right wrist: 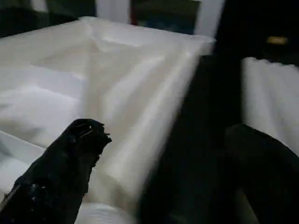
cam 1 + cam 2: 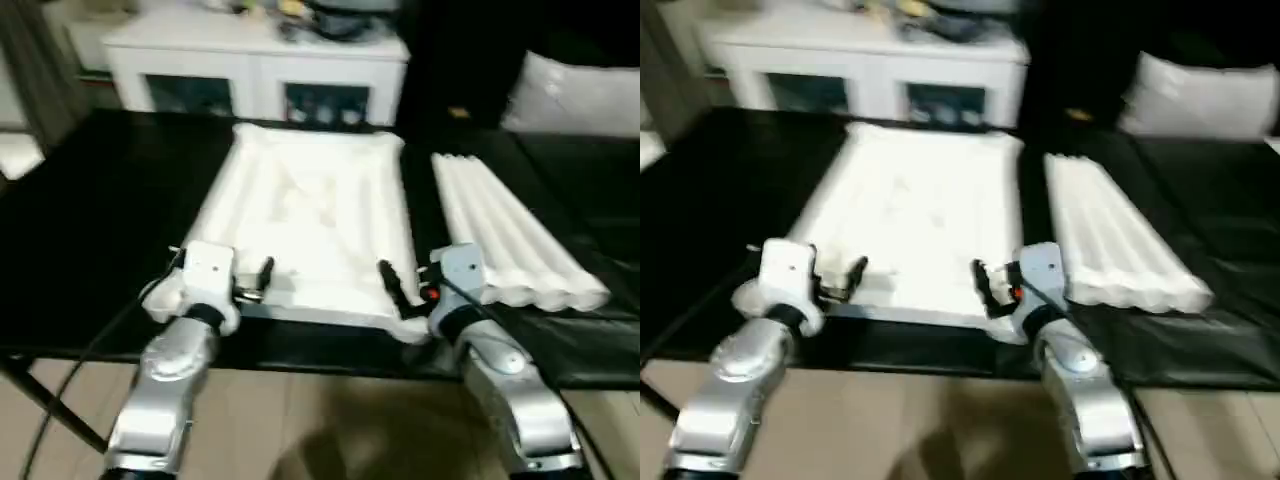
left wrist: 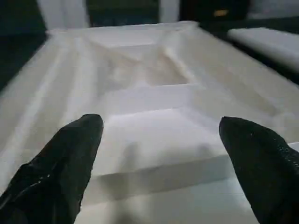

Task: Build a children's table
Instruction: Move to table

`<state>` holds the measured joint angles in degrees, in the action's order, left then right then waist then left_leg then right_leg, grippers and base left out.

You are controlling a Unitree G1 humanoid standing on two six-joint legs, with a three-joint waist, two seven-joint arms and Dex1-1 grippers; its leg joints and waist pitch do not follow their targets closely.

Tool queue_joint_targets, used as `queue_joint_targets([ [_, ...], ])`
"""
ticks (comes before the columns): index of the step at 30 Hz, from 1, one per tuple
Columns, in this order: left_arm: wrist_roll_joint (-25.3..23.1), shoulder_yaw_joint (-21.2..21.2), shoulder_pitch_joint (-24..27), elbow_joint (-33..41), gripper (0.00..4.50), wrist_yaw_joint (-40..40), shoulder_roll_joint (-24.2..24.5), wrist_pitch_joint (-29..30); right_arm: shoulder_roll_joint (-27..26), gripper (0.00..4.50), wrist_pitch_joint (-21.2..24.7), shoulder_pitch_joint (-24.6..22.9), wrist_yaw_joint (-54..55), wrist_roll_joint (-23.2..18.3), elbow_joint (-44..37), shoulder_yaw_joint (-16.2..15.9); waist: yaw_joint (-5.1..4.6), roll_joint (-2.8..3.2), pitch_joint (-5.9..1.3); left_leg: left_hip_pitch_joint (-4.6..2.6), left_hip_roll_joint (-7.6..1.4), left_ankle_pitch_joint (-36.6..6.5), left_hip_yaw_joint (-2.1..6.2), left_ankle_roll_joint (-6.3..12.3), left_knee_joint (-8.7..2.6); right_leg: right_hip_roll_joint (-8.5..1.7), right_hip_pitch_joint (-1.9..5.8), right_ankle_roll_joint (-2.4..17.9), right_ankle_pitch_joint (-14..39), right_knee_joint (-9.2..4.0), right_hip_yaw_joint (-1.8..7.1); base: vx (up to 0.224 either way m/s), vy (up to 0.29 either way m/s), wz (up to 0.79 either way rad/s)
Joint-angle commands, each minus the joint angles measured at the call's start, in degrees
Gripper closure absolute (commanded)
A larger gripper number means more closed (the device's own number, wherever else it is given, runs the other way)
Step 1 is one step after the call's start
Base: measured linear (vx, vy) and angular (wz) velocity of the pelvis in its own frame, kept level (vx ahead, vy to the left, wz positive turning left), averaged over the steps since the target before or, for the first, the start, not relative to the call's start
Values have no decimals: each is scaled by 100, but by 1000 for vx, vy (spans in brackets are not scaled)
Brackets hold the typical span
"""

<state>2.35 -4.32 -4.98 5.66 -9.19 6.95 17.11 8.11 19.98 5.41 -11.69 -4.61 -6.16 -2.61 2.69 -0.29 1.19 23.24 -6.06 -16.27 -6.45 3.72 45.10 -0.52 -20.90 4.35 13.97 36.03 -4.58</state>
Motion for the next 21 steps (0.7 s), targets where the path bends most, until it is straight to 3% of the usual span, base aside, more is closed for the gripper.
queue_joint_targets([
  [1,-72,129,40,139,6,59,75,34,-30,0,108,4,-35,-32,-105,-73,140,-1,-280,188,49,-447,-35,73,-228,-927,440,1556,-362,-873,470,0,-208,3],
  [2,-51,159,71,167,6,58,77,65,-85,0,258,-41,-27,-127,-141,-41,162,250,-297,69,-278,-46,141,369,-757,-797,451,293,-11,-981,321,-11,-173,14],
  [3,-36,179,94,187,6,56,78,85,-126,0,368,-73,-25,-196,-166,-16,181,424,-352,-150,-698,400,320,528,-1015,-629,376,-334,-82,-911,133,-11,-173,14],
  [4,-42,184,137,224,6,38,107,83,-143,0,388,-135,-61,-245,-224,-26,11,435,-415,-579,-1978,1615,1039,1758,-1345,-645,-202,-980,438,188,80,-8,-146,6],
  [5,-45,186,158,241,6,22,129,75,-150,0,381,-167,-88,-270,-254,-36,-23,278,-362,-687,-1591,2907,871,2240,-1108,-803,-621,-836,236,480,451,-5,-113,5],
  [6,-10,202,205,289,6,-5,141,82,-130,0,364,-217,-110,-242,-311,-95,10,218,-342,-631,-1288,3260,720,2223,-989,-858,-646,-681,-166,356,613,-5,-113,5],
  [7,28,221,272,357,6,-42,162,83,-85,0,381,-268,-135,-172,-369,-197,152,75,-250,-219,-535,2368,326,1517,-812,-891,-300,-536,-677,-157,766,-18,-121,6],
  [8,28,221,272,357,6,-42,162,83,-85,0,381,-268,-135,-172,-369,-197,227,8,-265,74,-301,1554,222,802,-784,-1143,95,-432,-1488,-159,882,-43,-156,2],
  [9,65,223,341,423,6,-95,192,80,18,0,187,-285,-145,39,-383,-348,351,38,-212,-4,-371,1073,204,505,-880,-1105,-3,-464,-1161,-302,821,-43,-156,2],
  [10,71,222,353,436,6,-109,200,79,35,0,130,-285,-143,84,-382,-375,382,15,-184,-112,-413,270,151,58,-1036,-970,45,-416,-283,-354,766,-57,-132,-1],
  [11,40,181,415,520,6,-177,287,22,-81,0,58,-286,-143,-50,-417,-296,394,70,-121,-144,-446,-174,141,-212,-1234,-848,85,-333,708,-419,688,-66,-98,-2],
  [14,202,227,489,729,6,-327,327,59,-116,0,80,-319,-211,-148,-529,-267,336,136,-62,-255,-563,-1027,140,-471,-1469,-789,48,-25,2261,-563,648,-66,-69,-1],
  [16,175,234,486,734,6,-318,350,63,-92,0,89,-349,-242,-130,-559,-284,313,180,-57,-269,-638,-1149,140,-543,-1514,-774,35,141,1984,-567,629,-30,-22,0],
  [18,159,251,472,730,6,-326,365,75,-91,0,26,-358,-275,-197,-605,-287,311,186,-54,-247,-653,-1099,117,-582,-1522,-773,55,233,1635,-553,621,0,0,0],
  [21,163,266,462,754,6,-345,376,111,-75,0,-159,-304,-272,-152,-635,-327,313,178,-90,-207,-646,-711,106,-584,-1496,-784,107,339,985,-498,610,0,0,0],
])
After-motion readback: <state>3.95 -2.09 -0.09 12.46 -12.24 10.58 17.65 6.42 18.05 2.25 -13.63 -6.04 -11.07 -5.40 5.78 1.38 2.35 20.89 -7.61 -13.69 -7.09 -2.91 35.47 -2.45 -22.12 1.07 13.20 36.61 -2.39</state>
